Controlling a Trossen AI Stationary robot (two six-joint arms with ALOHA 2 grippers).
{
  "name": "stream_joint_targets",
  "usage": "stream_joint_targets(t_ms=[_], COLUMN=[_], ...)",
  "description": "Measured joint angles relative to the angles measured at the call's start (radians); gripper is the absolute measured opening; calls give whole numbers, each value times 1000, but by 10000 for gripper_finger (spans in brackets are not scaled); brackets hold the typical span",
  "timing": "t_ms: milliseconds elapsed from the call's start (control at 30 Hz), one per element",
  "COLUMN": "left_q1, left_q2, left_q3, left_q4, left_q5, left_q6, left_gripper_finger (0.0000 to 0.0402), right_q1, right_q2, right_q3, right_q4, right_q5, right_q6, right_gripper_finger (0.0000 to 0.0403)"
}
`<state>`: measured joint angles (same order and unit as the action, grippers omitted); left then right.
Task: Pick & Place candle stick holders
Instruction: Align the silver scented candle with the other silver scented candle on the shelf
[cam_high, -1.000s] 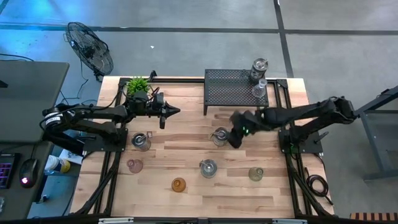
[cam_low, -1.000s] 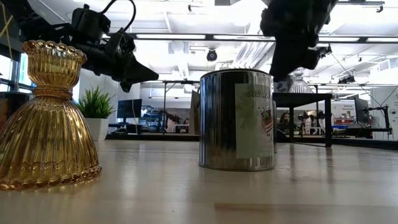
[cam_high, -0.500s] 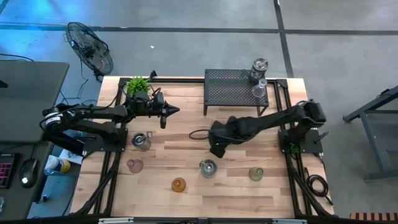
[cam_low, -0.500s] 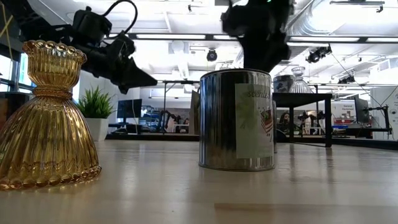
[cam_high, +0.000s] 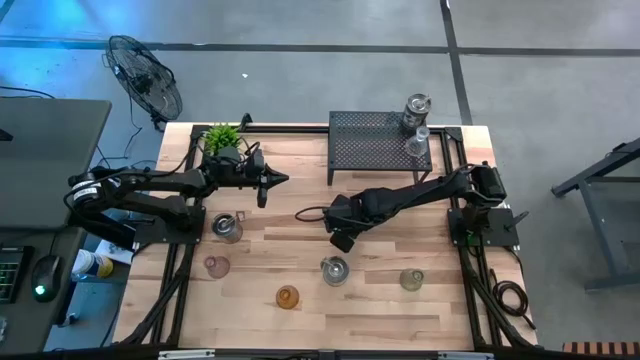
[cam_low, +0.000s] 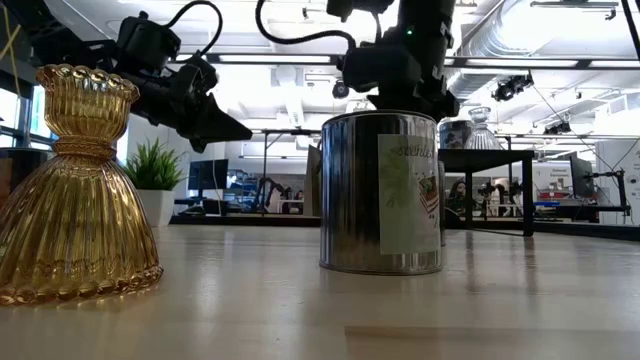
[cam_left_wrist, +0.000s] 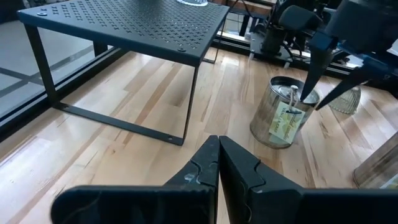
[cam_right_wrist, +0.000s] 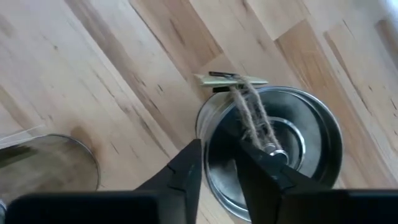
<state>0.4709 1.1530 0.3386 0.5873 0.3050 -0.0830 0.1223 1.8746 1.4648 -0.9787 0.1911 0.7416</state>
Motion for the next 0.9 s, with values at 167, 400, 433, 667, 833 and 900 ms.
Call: stream_joint_targets(t_ms=[167, 400, 433, 667, 833, 900], left_q1=[0, 0, 0, 0, 0, 0], left_q2=[0, 0, 0, 0, 0, 0], left_q3=[0, 0, 0, 0, 0, 0], left_q4=[0, 0, 0, -6, -6, -6], left_q5=[0, 1, 1, 2, 4, 7], left_q6=[0, 0, 0, 0, 0, 0], left_gripper_finger=[4, 4, 4, 4, 4, 4], right_q1=[0, 0, 0, -1, -12, -19], right_q2=[6, 2, 1, -15, -15, -15], right_q3=[2, 18, 27, 113, 181, 196], right_q4=[-1, -20, -33, -130, -207, -217], right_q5=[-19, -44, -45, -43, -21, -15], right_q6=[-25, -46, -51, -100, -126, -137], right_gripper_finger=[47, 3, 4, 4, 5, 6])
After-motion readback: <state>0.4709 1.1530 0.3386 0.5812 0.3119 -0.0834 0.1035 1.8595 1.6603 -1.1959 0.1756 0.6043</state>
